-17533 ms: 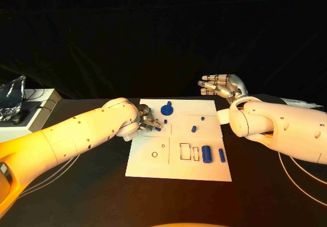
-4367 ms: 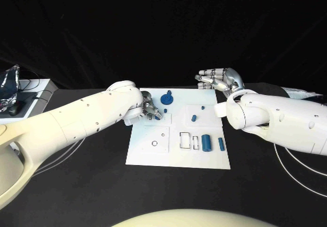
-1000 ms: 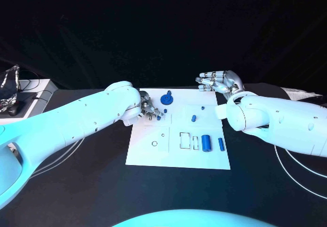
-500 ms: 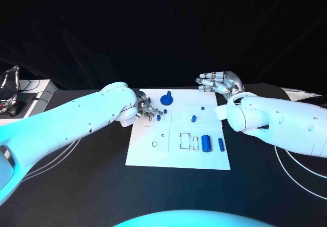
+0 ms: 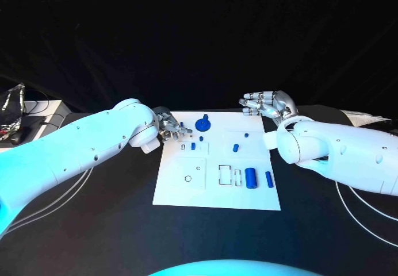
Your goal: Assemble the parts on the task board
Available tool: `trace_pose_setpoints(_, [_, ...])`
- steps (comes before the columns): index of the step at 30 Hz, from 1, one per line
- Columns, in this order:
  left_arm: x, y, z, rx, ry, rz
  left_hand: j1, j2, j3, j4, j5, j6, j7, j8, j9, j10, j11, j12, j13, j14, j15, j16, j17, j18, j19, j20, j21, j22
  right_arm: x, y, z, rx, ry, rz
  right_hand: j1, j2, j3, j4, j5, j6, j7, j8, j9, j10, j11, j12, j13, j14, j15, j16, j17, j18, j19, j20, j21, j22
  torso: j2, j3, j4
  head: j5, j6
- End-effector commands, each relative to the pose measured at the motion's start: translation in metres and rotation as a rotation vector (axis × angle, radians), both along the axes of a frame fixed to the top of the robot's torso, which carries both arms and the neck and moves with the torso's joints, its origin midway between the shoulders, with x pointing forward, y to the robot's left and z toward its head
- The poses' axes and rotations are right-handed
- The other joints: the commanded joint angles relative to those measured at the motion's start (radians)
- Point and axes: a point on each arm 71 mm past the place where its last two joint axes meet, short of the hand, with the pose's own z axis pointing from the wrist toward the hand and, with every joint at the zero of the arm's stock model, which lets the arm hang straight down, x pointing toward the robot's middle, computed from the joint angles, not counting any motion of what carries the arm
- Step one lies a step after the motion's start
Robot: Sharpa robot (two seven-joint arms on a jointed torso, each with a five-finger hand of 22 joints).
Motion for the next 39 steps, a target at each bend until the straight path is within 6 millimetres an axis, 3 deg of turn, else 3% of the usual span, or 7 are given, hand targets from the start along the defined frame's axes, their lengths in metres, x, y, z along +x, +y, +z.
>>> trace_pose_setpoints(1, [0.002, 0.001, 0.008, -0.107, -0.044, 0.005, 0.005, -0.005, 0.011, -0.002, 0.002, -0.022, 0.019, -0.029, -0.05, -0.02, 0.012, -0.022, -0.025, -0.021, 0.009, -0.014, -0.017, 0.015, -0.029, 0.007, -0.044, -0.027, -0.001, 0.001, 0.0, 0.004, -0.007, 0.015, -0.002, 0.002, 0.004, -0.004, 0.006, -0.007, 0.0, -0.005, -0.001, -0.002, 0.003, -0.007, -0.001, -0.004, -0.001, -0.003, -0.001, -0.01, -0.007, -0.003, 0.0, -0.001, 0.0, 0.0, -0.0001, 0.004, 0.014])
trace_pose_setpoints(4, [0.003, 0.008, 0.012, -0.123, -0.061, 0.021, 0.007, -0.008, 0.028, -0.004, 0.004, -0.01, 0.031, -0.044, -0.212, -0.018, 0.019, -0.027, -0.081, -0.028, 0.016, -0.008, -0.042, 0.023, -0.03, 0.017, -0.07, -0.038, -0.001, 0.0, 0.0, 0.004, -0.007, 0.013, -0.002, 0.002, 0.004, -0.004, 0.006, -0.007, 0.0, -0.005, -0.001, -0.002, 0.003, -0.007, -0.001, -0.004, -0.001, -0.003, -0.001, -0.01, -0.007, -0.003, 0.0, -0.001, -0.001, 0.0001, 0.0008, 0.005, 0.018])
trace_pose_setpoints(10, [0.007, 0.021, 0.019, -0.187, -0.12, 0.053, 0.017, -0.013, 0.04, -0.005, 0.003, -0.063, 0.054, -0.037, -0.3, -0.04, 0.034, -0.028, -0.118, -0.049, 0.026, -0.021, -0.071, 0.029, -0.055, 0.026, -0.118, -0.057, 0.0, -0.001, -0.001, 0.004, -0.005, 0.011, -0.002, 0.003, 0.005, -0.005, 0.006, -0.006, 0.0, -0.005, -0.001, -0.002, 0.003, -0.007, -0.001, -0.004, -0.001, -0.003, -0.001, -0.01, -0.007, -0.003, 0.0, -0.001, -0.001, -0.0015, 0.0, 0.006, 0.033])
trace_pose_setpoints(20, [0.012, 0.035, 0.026, -0.269, -0.214, 0.094, 0.134, -0.023, 0.073, -0.07, 0.002, -0.091, 0.089, -0.033, -0.529, -0.041, 0.086, -0.357, -0.456, -0.105, 0.072, -0.291, -0.311, 0.007, -0.045, 0.065, -0.398, -0.274, 0.0, -0.004, -0.002, 0.002, -0.005, 0.004, -0.002, 0.003, 0.006, -0.006, 0.007, -0.006, 0.0, -0.005, -0.001, -0.002, 0.003, -0.007, -0.001, -0.005, 0.0, -0.003, -0.001, -0.01, -0.006, -0.003, 0.001, -0.001, -0.002, -0.0027, 0.0031, 0.014, 0.045])
trace_pose_setpoints(28, [0.019, 0.04, 0.019, -0.245, -0.175, 0.113, 0.035, -0.047, 0.075, 0.038, 0.001, -0.074, 0.086, -0.009, -0.565, -0.027, 0.081, -0.337, -0.445, -0.081, 0.065, -0.243, -0.284, 0.009, -0.015, 0.057, -0.387, -0.259, 0.002, -0.003, -0.003, 0.002, -0.005, 0.002, -0.002, 0.003, 0.006, -0.006, 0.007, -0.006, 0.0, -0.005, -0.001, -0.002, 0.003, -0.007, -0.001, -0.005, 0.0, -0.003, -0.001, -0.01, -0.006, -0.003, 0.001, -0.001, 0.002, -0.0026, 0.0009, 0.021, 0.054])
trace_pose_setpoints(33, [0.025, 0.038, 0.014, -0.194, -0.156, 0.093, -0.032, -0.094, 0.235, 0.031, 0.006, -0.082, 0.071, 0.072, -0.542, -0.043, 0.068, -0.253, -0.395, -0.096, 0.054, -0.139, -0.216, 0.01, -0.03, 0.045, -0.312, -0.168, 0.003, -0.003, -0.003, 0.001, -0.005, 0.001, -0.002, 0.003, 0.006, -0.006, 0.007, -0.006, 0.0, -0.005, -0.001, -0.002, 0.003, -0.007, -0.001, -0.005, 0.0, -0.003, -0.001, -0.01, -0.006, -0.003, 0.001, -0.001, 0.007, -0.0024, -0.001, 0.024, 0.059])
trace_pose_setpoints(39, [0.032, 0.034, 0.009, -0.116, -0.143, 0.073, -0.04, -0.1, 0.126, 0.076, 0.003, -0.069, 0.046, 0.127, -0.491, -0.045, 0.045, -0.13, -0.271, -0.071, 0.035, -0.051, -0.152, 0.021, -0.024, 0.031, -0.226, -0.078, 0.003, -0.003, -0.003, 0.0, -0.008, 0.0, -0.002, 0.003, 0.006, -0.006, 0.007, -0.006, 0.0, -0.005, -0.001, -0.002, 0.003, -0.007, -0.001, -0.005, 0.0, -0.003, -0.001, -0.01, -0.006, -0.003, 0.001, -0.001, 0.015, -0.0042, -0.0016, 0.028, 0.071])
